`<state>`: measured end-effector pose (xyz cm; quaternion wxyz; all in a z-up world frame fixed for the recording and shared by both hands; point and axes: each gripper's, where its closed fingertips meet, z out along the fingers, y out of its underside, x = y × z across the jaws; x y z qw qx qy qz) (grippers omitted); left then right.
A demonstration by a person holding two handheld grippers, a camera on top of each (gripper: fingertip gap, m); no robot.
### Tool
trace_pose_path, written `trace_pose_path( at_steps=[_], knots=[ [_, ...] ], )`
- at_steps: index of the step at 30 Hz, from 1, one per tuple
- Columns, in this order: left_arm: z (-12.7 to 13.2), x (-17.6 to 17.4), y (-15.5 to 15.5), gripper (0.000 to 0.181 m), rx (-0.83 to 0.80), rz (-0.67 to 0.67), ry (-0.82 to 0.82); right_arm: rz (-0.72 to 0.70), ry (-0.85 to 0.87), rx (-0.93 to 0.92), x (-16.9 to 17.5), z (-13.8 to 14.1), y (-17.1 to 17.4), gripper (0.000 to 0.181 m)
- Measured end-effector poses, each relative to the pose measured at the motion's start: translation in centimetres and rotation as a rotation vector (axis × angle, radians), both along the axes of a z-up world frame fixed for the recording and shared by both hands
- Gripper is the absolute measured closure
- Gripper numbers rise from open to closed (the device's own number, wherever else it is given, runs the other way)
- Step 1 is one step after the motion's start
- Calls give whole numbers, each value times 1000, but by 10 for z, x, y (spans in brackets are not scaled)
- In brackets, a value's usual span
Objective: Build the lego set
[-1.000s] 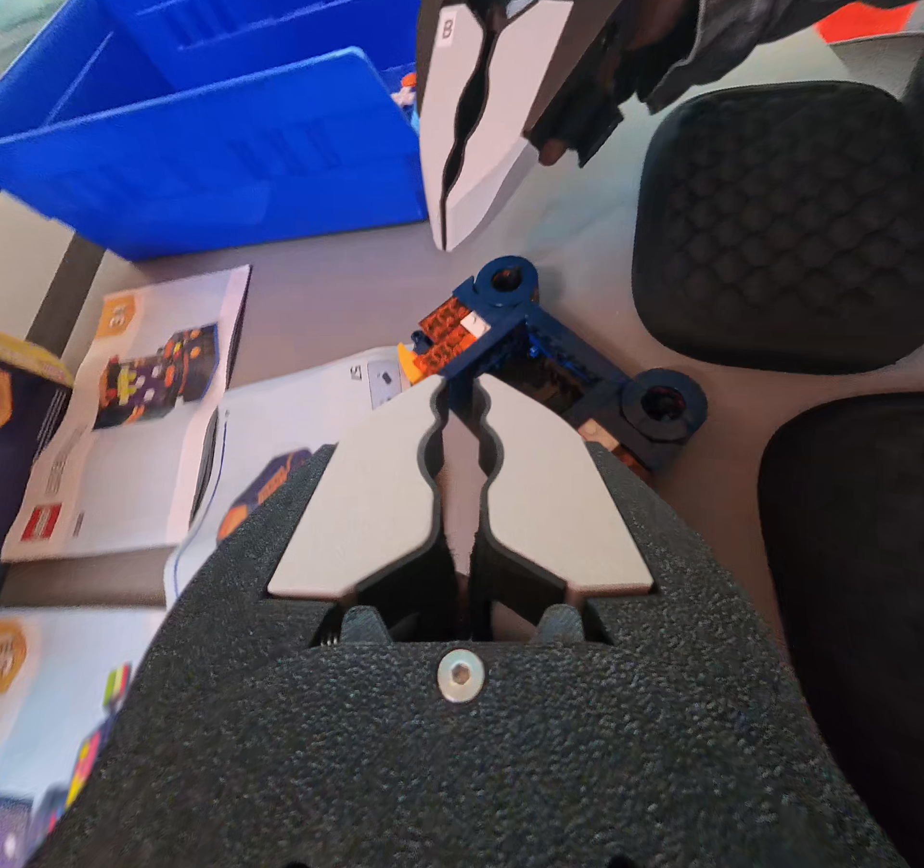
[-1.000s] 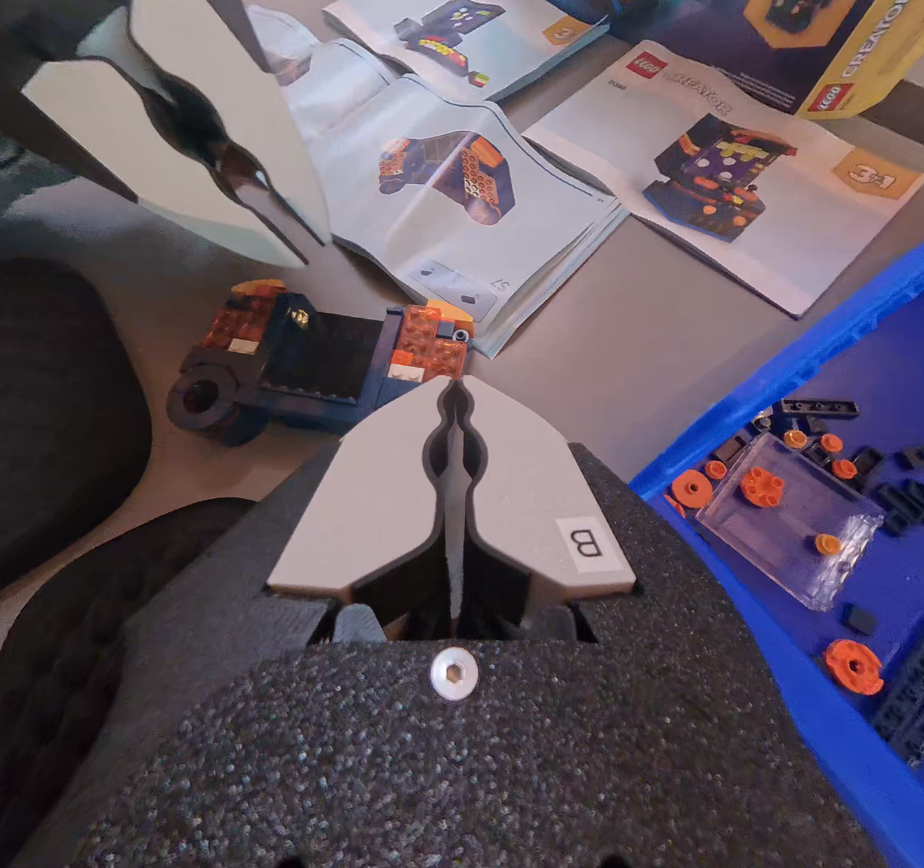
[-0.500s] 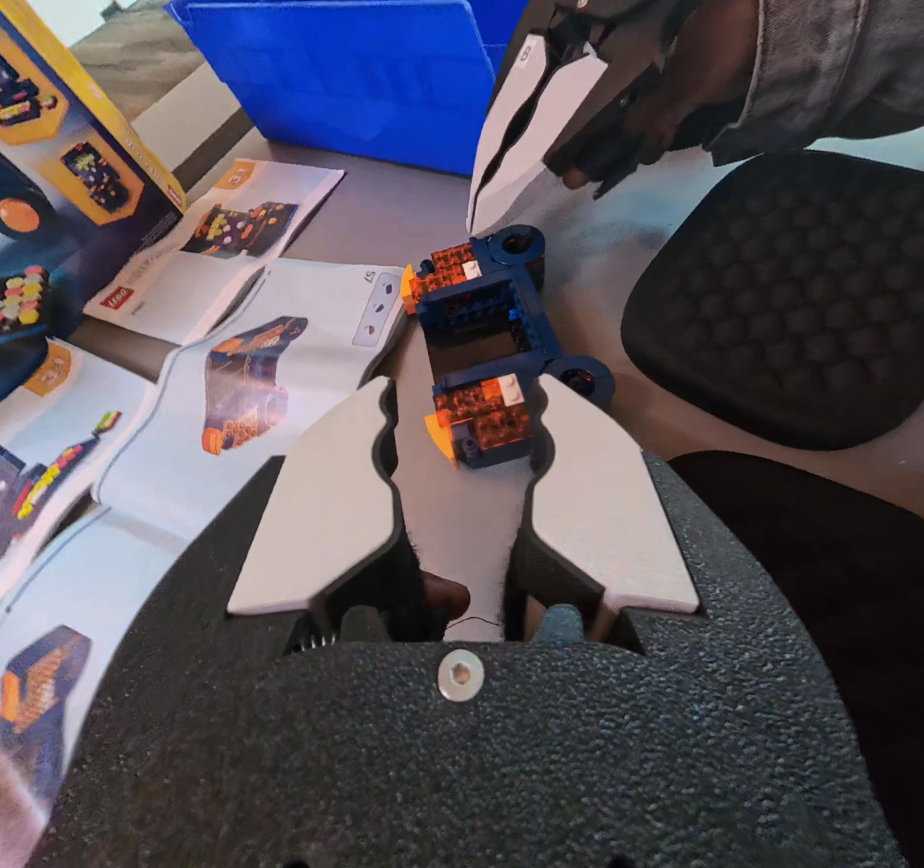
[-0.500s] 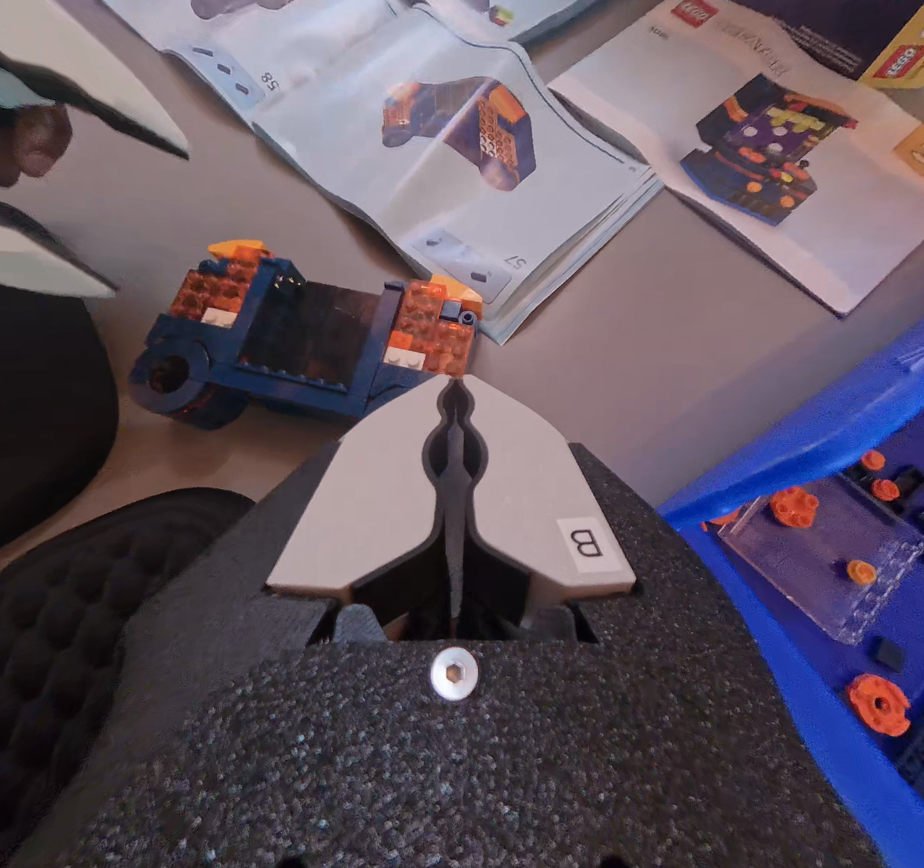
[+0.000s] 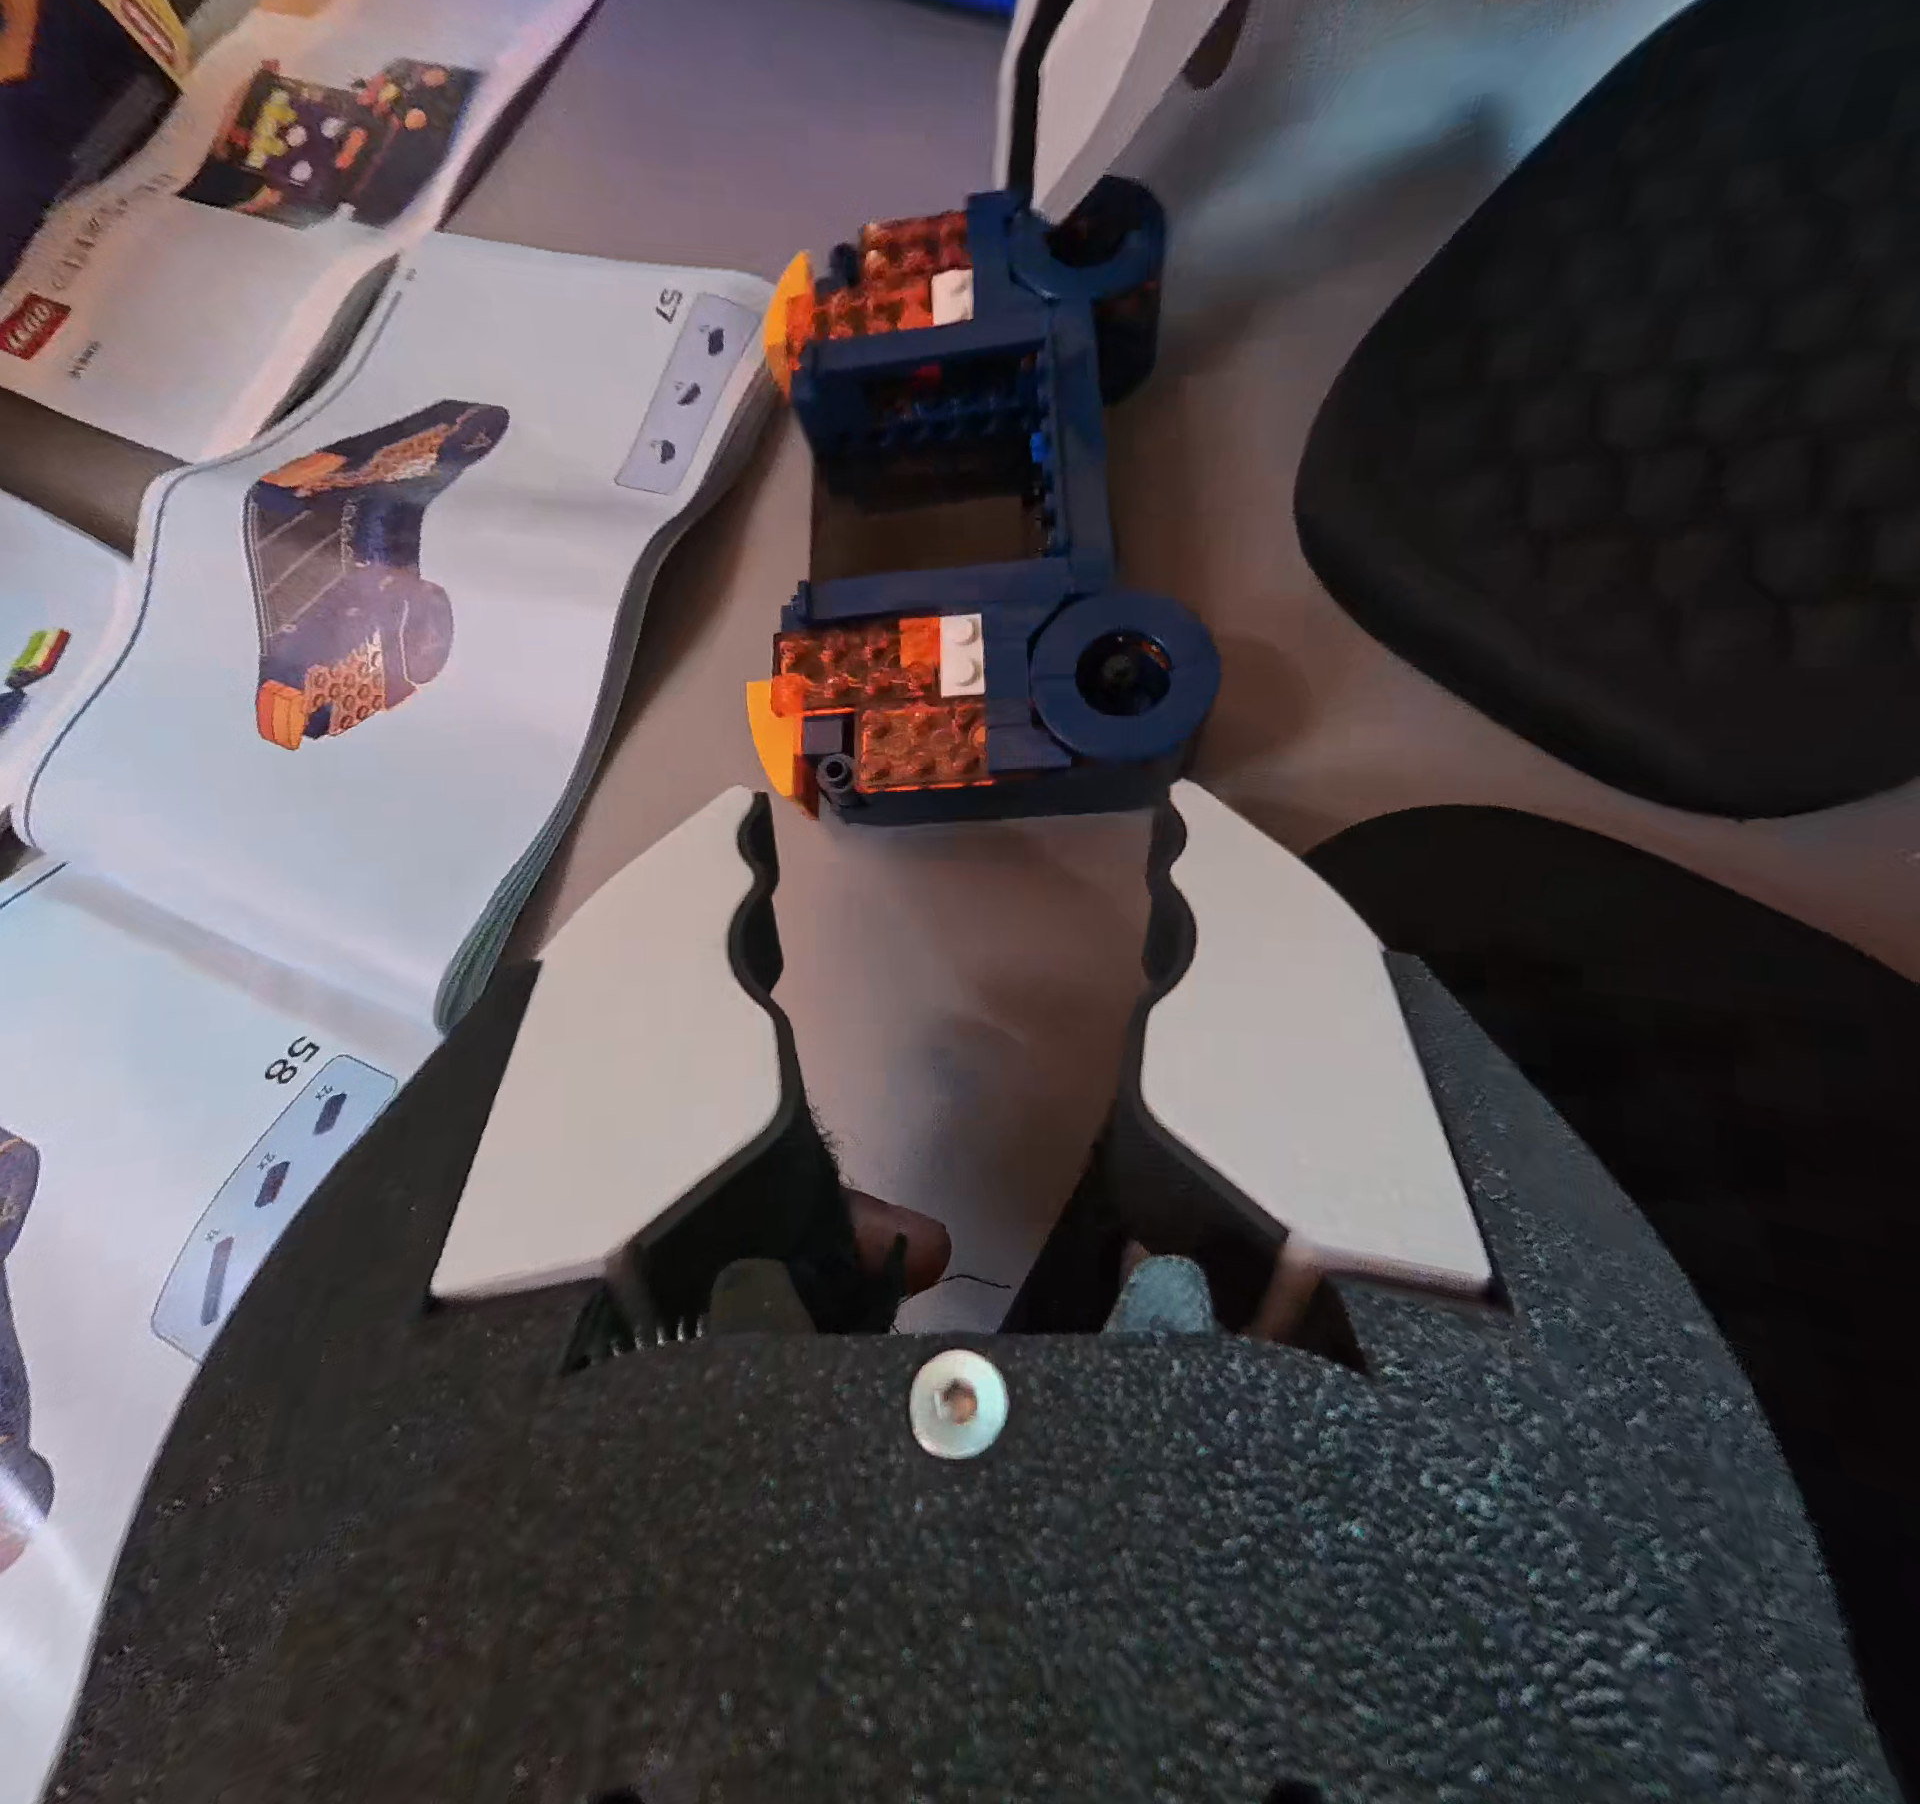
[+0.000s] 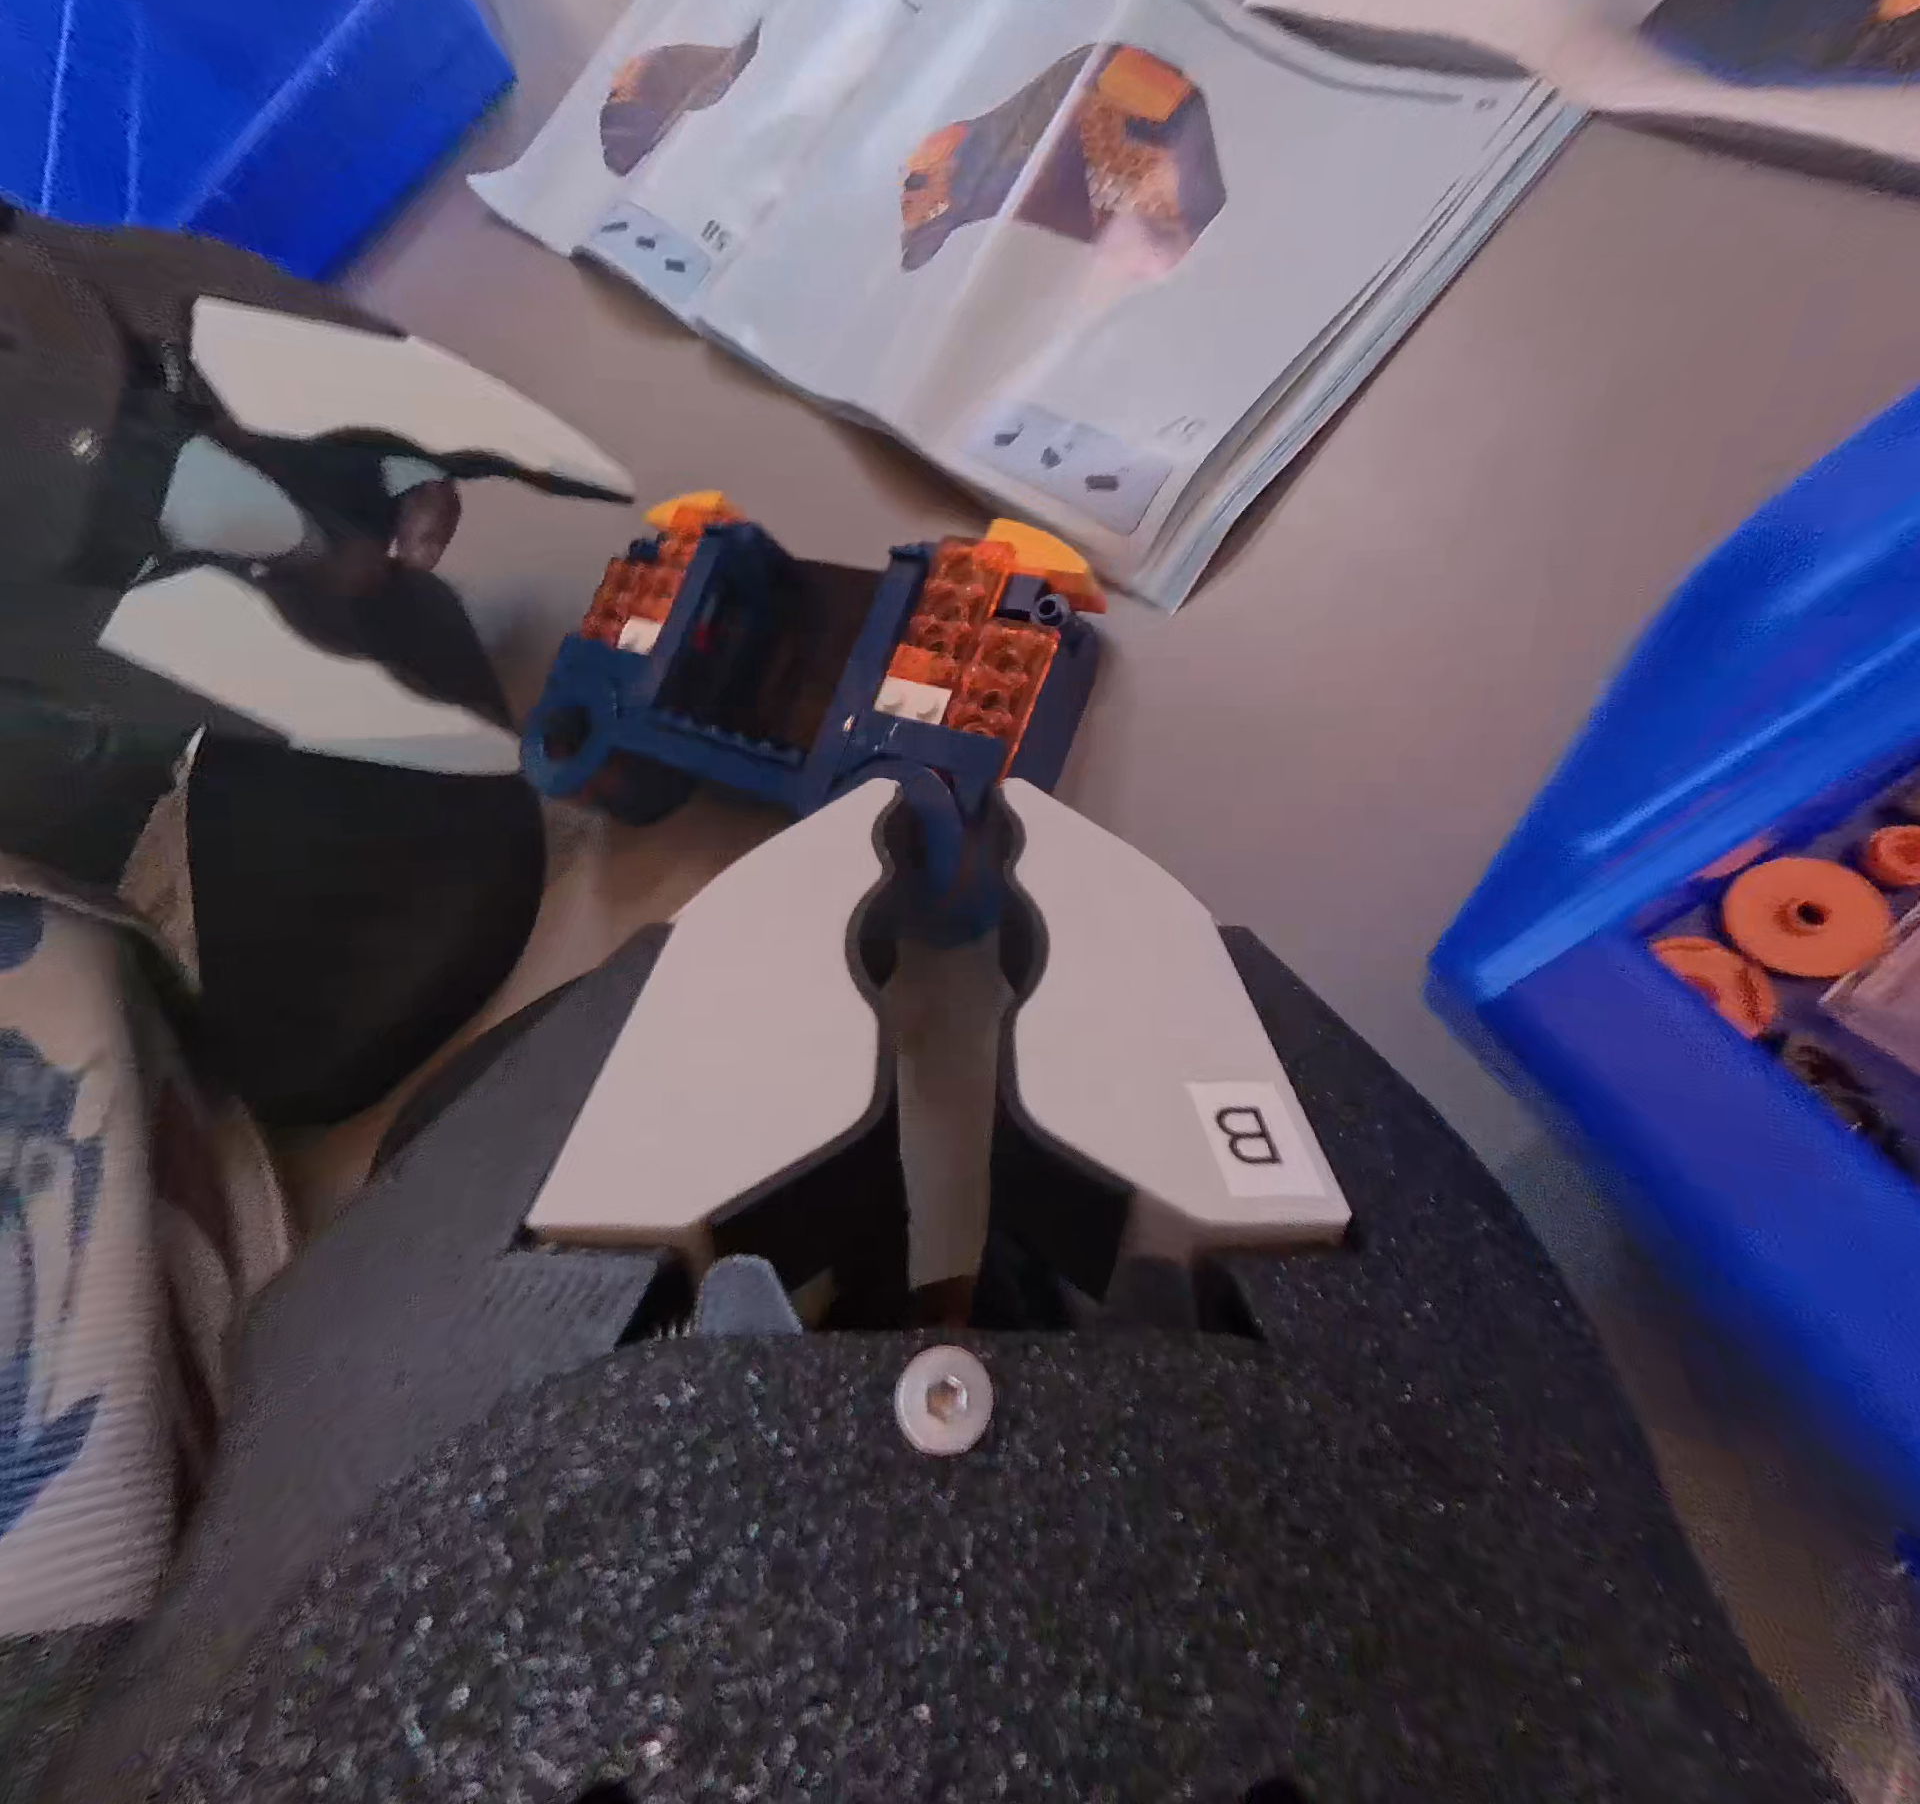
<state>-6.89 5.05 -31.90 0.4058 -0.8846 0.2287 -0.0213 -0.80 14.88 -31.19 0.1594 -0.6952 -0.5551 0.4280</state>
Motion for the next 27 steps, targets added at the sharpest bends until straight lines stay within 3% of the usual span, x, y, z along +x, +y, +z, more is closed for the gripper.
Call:
trace_pose_path(
  at_steps=[6,10,16,22,27],
  knots=[
    [-1,-14,-10,124,-19,17,-15,28,13,-54,19,3,-18,166],
    [3,3,-18,125,-7,-66,-65,-43,45,-77,23,3,-9,169],
    [6,15,-10,125,69,-172,2,-121,49,-104,17,0,0,169],
    [4,15,-8,121,42,-180,-39,-97,15,-125,10,-4,-6,165],
    [6,12,-5,132,59,-176,-41,-60,10,-143,9,-2,-16,173]
  ],
)
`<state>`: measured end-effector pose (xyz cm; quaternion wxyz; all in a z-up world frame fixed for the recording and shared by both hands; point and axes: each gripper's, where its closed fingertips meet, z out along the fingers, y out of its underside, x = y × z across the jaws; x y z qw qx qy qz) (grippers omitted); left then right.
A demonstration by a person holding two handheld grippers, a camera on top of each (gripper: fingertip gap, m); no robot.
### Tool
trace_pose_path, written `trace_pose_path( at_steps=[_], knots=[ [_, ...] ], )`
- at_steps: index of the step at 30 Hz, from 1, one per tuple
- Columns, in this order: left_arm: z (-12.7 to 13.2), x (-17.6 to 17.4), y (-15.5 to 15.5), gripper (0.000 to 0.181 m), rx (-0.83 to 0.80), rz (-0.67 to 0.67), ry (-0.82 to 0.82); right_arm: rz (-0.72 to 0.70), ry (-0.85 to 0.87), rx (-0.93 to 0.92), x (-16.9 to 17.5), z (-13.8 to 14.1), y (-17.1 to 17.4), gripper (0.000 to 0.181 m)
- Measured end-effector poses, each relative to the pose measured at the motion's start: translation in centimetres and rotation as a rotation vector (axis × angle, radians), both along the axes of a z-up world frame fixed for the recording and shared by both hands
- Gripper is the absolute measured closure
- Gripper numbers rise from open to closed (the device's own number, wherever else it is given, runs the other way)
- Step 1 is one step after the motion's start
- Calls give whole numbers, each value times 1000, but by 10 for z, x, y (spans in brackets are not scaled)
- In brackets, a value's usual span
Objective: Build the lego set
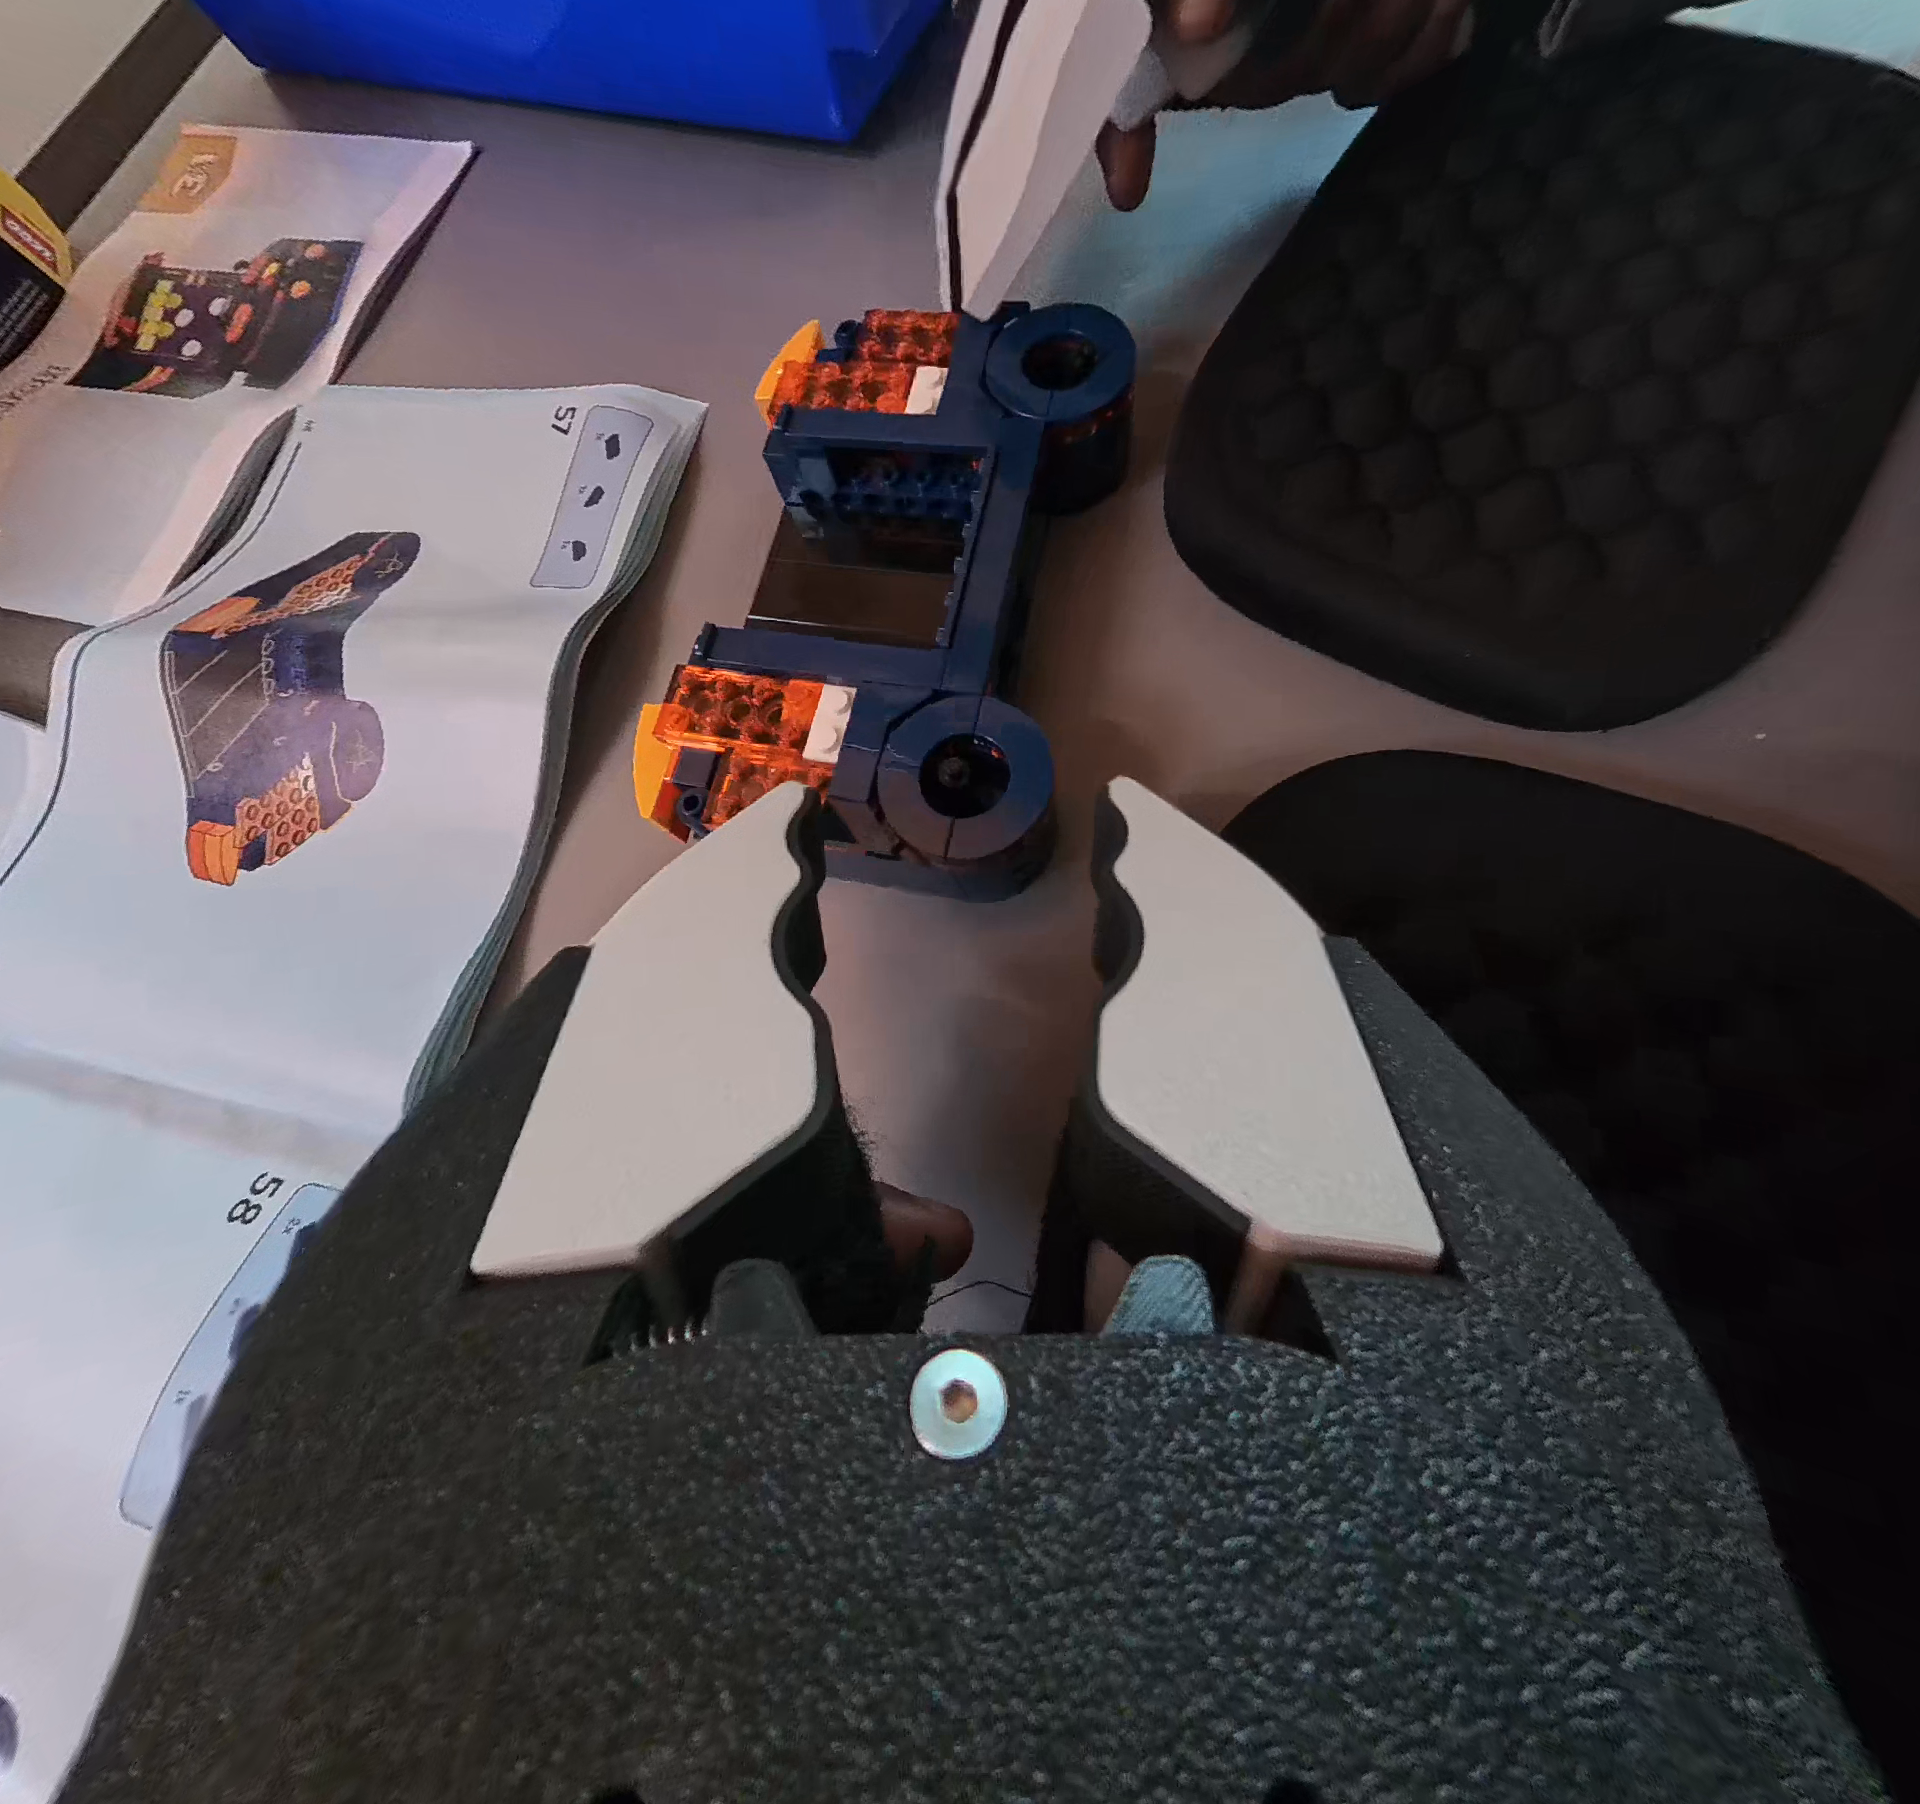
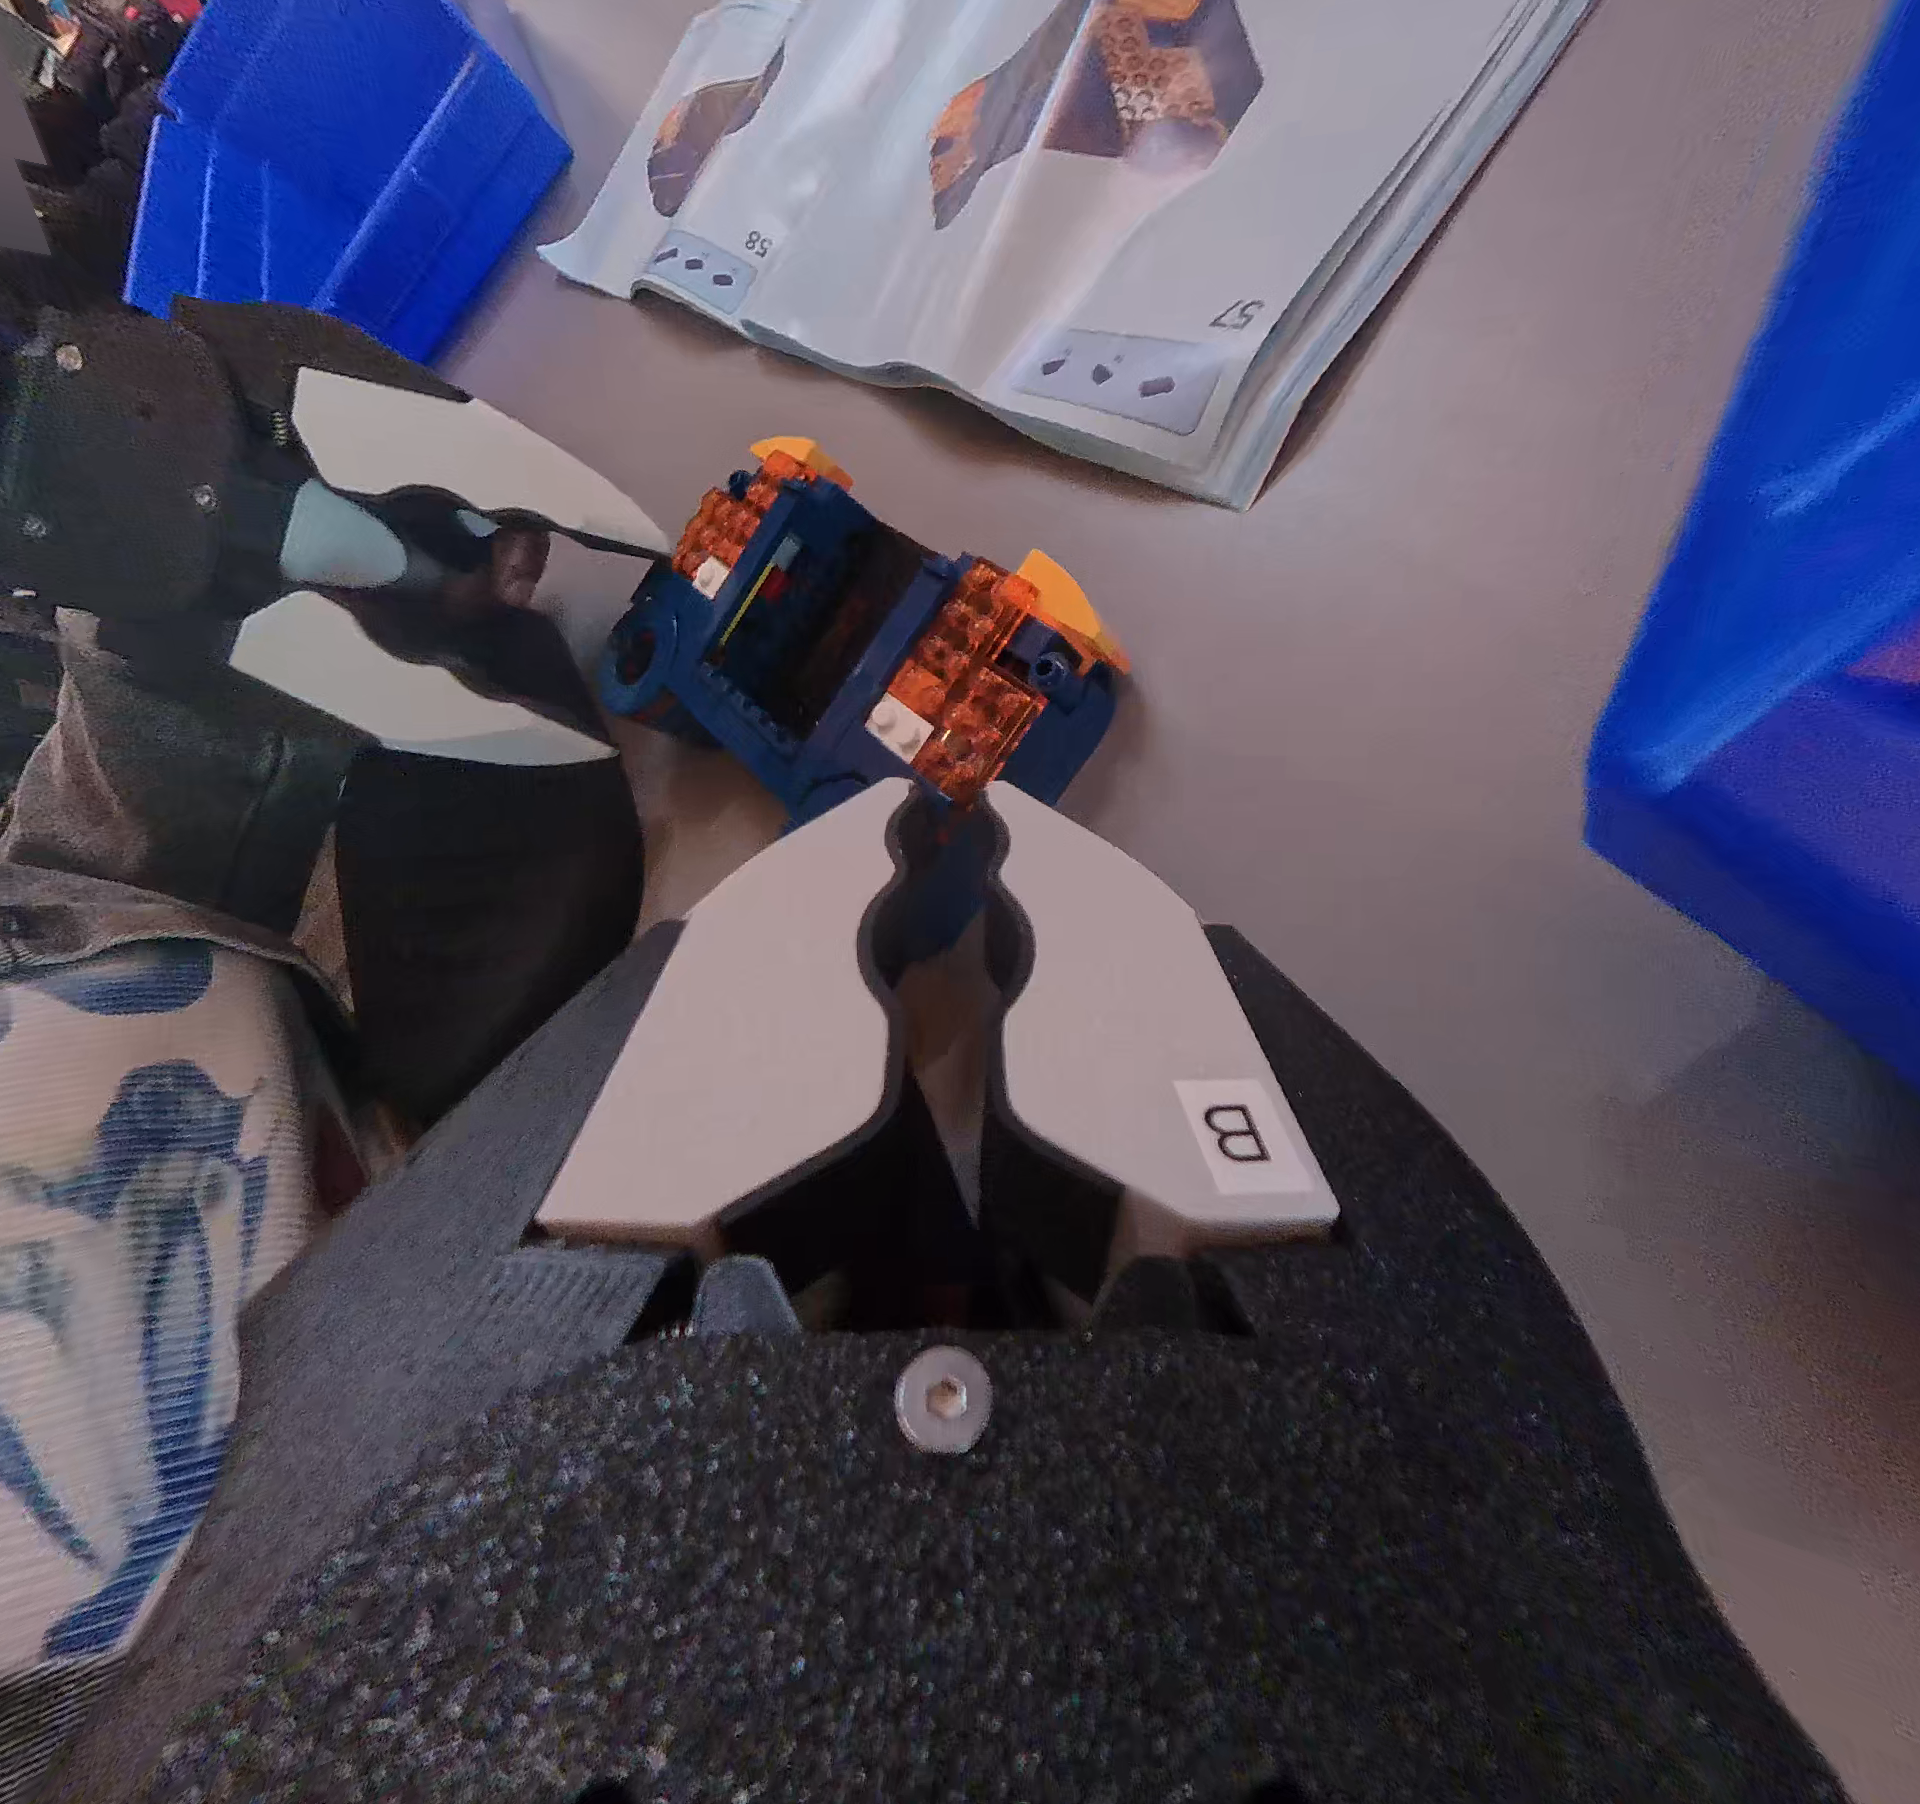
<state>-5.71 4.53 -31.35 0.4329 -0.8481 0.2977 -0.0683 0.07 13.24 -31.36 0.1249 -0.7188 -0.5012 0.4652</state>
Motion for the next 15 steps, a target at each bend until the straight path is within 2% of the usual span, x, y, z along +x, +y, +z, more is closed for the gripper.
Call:
trace_pose_path(
  at_steps=[3,5,6,7,8,9,11,15],
  knots=[
    [1,-2,1,128,17,-2,-1,3,6,-5,0,2,-4,170],
    [6,-2,2,126,49,-12,-9,48,92,87,-1,16,-4,169],
    [8,-2,2,125,68,-26,-1,114,143,157,-1,24,-10,167],
    [8,-1,3,124,84,-48,12,202,177,237,1,29,-18,154],
    [8,0,3,122,91,-77,21,293,182,327,3,28,-25,141],
    [7,2,4,121,93,-99,23,374,174,415,5,24,-29,138],
    [6,4,8,121,87,-126,20,463,158,524,4,15,-31,136],
    [5,6,13,126,88,-163,40,555,186,543,-4,11,-35,141]
  ],
)
